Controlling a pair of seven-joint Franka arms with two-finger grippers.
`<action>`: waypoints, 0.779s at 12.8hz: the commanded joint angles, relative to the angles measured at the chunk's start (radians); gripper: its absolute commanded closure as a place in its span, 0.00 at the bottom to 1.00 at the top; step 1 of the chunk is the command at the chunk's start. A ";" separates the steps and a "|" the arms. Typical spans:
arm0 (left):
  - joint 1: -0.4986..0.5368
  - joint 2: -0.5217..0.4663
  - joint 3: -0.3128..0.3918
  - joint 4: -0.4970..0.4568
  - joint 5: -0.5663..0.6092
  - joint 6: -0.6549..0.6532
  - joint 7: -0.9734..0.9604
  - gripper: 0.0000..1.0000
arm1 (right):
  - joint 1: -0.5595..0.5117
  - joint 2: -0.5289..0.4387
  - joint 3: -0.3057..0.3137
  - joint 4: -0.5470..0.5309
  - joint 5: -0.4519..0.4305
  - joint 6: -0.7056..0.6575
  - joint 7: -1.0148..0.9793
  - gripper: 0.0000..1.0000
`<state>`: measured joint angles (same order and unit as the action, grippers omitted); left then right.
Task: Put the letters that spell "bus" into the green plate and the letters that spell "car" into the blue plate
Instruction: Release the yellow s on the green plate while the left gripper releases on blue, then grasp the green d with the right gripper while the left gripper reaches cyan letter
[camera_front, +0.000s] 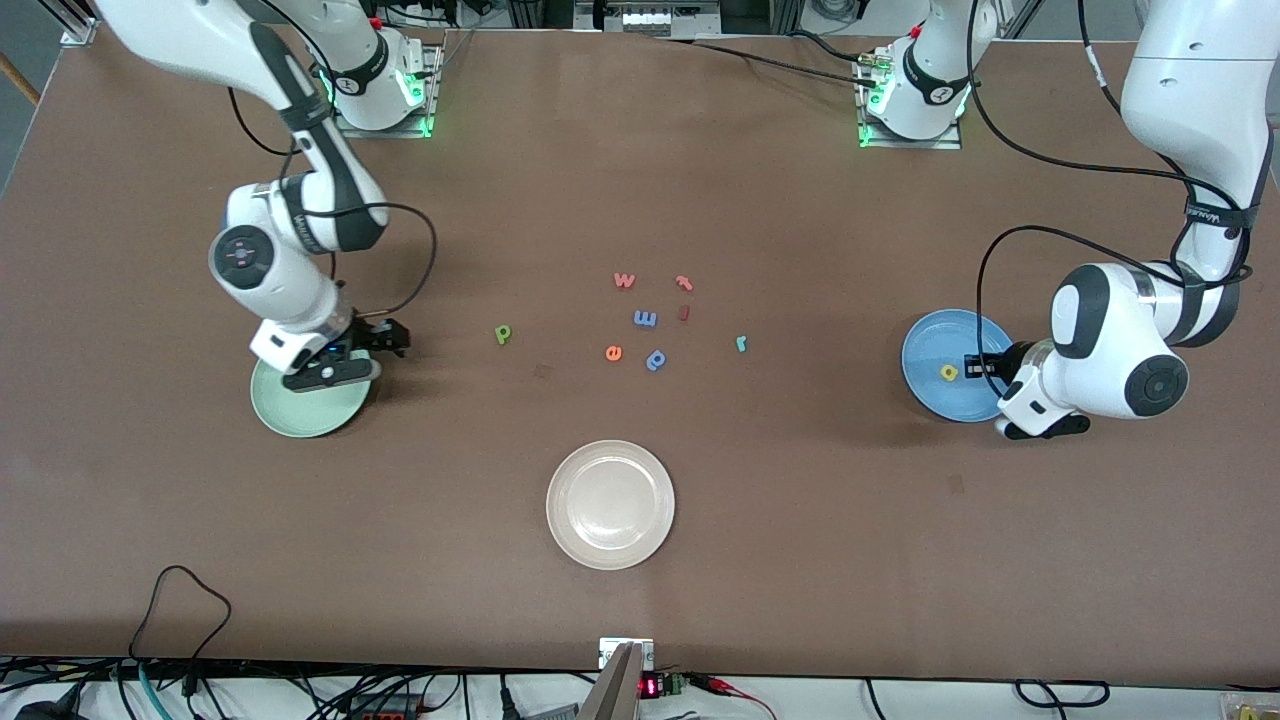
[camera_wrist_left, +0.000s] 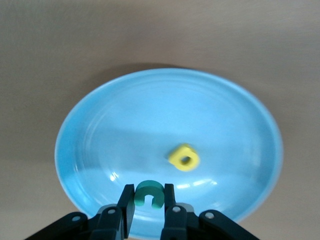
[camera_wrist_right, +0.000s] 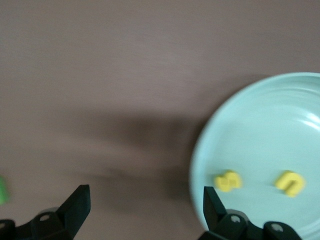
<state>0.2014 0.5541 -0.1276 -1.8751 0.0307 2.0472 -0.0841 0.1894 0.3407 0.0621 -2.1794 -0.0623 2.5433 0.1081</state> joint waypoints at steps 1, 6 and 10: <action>0.018 -0.028 -0.014 -0.087 0.018 0.094 0.029 0.73 | 0.119 0.020 -0.007 0.039 -0.014 -0.034 0.111 0.10; 0.013 -0.081 -0.044 -0.017 0.017 0.004 0.027 0.32 | 0.254 0.116 -0.001 0.113 -0.005 -0.035 0.304 0.41; 0.000 -0.083 -0.208 0.063 0.014 -0.134 0.017 0.41 | 0.280 0.138 -0.001 0.113 -0.007 -0.049 0.314 0.41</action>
<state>0.2065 0.4647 -0.2599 -1.8276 0.0307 1.9402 -0.0696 0.4607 0.4697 0.0662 -2.0865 -0.0619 2.5241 0.4055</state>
